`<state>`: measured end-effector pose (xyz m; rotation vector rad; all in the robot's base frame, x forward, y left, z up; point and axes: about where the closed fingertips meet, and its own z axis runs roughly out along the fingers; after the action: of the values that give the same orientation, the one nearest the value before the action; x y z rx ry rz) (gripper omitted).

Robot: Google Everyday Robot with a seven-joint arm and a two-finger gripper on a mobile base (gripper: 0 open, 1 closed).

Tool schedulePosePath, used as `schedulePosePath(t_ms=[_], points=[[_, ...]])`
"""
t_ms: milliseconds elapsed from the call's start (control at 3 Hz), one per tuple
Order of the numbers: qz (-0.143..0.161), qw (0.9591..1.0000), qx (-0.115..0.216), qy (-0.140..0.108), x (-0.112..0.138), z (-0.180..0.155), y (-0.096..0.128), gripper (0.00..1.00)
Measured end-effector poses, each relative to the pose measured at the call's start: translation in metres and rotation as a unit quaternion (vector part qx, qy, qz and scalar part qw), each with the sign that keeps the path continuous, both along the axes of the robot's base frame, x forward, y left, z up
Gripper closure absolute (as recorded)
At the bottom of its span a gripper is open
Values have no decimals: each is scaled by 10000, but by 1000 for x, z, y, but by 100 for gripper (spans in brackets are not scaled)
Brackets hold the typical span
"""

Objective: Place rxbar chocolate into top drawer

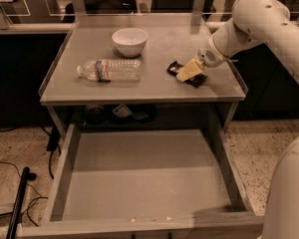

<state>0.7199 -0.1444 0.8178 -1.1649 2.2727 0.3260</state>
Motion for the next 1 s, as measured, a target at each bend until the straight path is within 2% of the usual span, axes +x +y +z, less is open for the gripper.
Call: schedulePosePath(t_ms=[333,667,1000], points=[[0,10000,0,0,0,0,0,95],[0,10000,0,0,0,0,0,100],[0,10000,0,1,0,0,0,100]])
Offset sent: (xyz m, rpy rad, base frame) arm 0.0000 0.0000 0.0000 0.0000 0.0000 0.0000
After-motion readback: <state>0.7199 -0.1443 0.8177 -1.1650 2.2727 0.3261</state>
